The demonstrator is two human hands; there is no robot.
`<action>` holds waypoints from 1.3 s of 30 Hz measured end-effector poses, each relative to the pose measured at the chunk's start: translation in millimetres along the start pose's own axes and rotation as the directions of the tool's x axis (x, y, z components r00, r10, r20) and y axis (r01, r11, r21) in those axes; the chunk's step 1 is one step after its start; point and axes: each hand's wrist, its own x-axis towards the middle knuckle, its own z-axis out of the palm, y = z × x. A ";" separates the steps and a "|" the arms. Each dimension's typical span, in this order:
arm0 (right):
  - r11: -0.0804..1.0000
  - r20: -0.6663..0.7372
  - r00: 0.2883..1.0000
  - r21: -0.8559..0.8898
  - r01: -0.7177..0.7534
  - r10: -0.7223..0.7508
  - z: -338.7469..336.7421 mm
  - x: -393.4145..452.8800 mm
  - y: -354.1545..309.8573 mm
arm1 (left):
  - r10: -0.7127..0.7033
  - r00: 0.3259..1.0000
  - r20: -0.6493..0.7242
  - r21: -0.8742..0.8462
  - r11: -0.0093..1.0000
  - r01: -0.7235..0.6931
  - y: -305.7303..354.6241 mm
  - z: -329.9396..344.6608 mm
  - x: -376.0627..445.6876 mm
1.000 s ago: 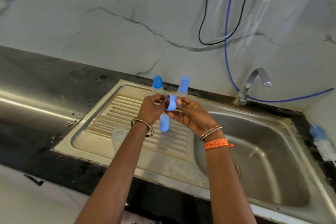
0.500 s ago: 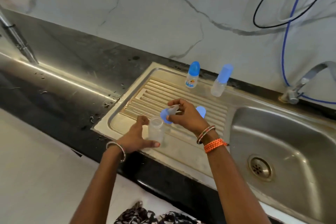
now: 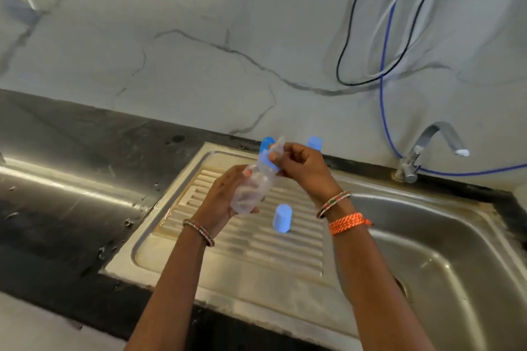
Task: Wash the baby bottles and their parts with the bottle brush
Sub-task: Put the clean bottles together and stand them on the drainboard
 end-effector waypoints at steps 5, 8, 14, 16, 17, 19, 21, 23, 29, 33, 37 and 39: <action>0.982 -0.133 0.974 -0.078 0.173 -0.183 -29.9 18.6 -73.4 | 0.033 0.973 0.227 -0.155 0.988 0.003 44.7 68.5 27.6; 0.982 -0.175 0.969 -0.105 0.157 -0.174 -32.7 16.9 -94.4 | 0.074 0.958 0.276 -0.271 0.962 0.004 47.5 101.5 25.0; 0.986 -0.016 0.996 0.143 0.086 -0.084 -35.6 -8.6 -82.3 | 0.019 0.951 0.307 -0.430 0.895 0.121 26.4 109.6 13.6; 0.990 -0.052 0.992 0.070 0.119 -0.115 -32.0 -14.7 -81.5 | 0.013 0.953 0.303 -0.424 0.897 0.123 25.6 109.1 10.0; 0.991 -0.063 0.990 0.042 0.127 -0.124 -30.6 -17.2 -82.1 | 0.018 0.956 0.293 -0.416 0.903 0.111 25.9 109.6 8.1; 0.991 -0.040 0.991 0.024 0.131 -0.130 -31.4 -19.2 -82.6 | 0.036 0.969 0.246 -0.382 0.922 0.063 27.9 109.0 5.6; 0.989 0.047 0.992 0.093 0.111 -0.116 -37.0 -23.2 -83.5 | 0.061 0.981 0.182 -0.342 0.940 0.005 30.9 106.4 5.6; 0.964 0.126 0.987 0.258 0.066 -0.101 -45.4 -27.7 -84.9 | 0.083 0.985 0.152 -0.280 0.959 -0.038 35.2 104.3 4.6; 0.993 -0.138 0.988 0.106 -0.060 0.074 -44.5 -14.1 -79.6 | 0.393 0.914 -0.097 0.219 0.905 -0.365 25.8 108.7 8.2; 0.995 -0.317 0.944 0.000 -0.101 0.095 -36.4 -8.9 -68.1 | 0.699 0.712 -0.065 0.621 0.587 -0.520 8.7 112.9 14.2; 0.968 -0.089 0.988 0.226 -0.104 0.127 -49.3 -20.5 -74.7 | 0.383 0.918 -0.104 0.283 0.896 -0.342 15.0 115.4 10.8; 0.933 0.095 0.993 0.347 -0.096 0.067 -62.3 -25.0 -74.6 | 0.061 0.995 0.080 -0.139 0.989 -0.049 18.0 106.4 10.5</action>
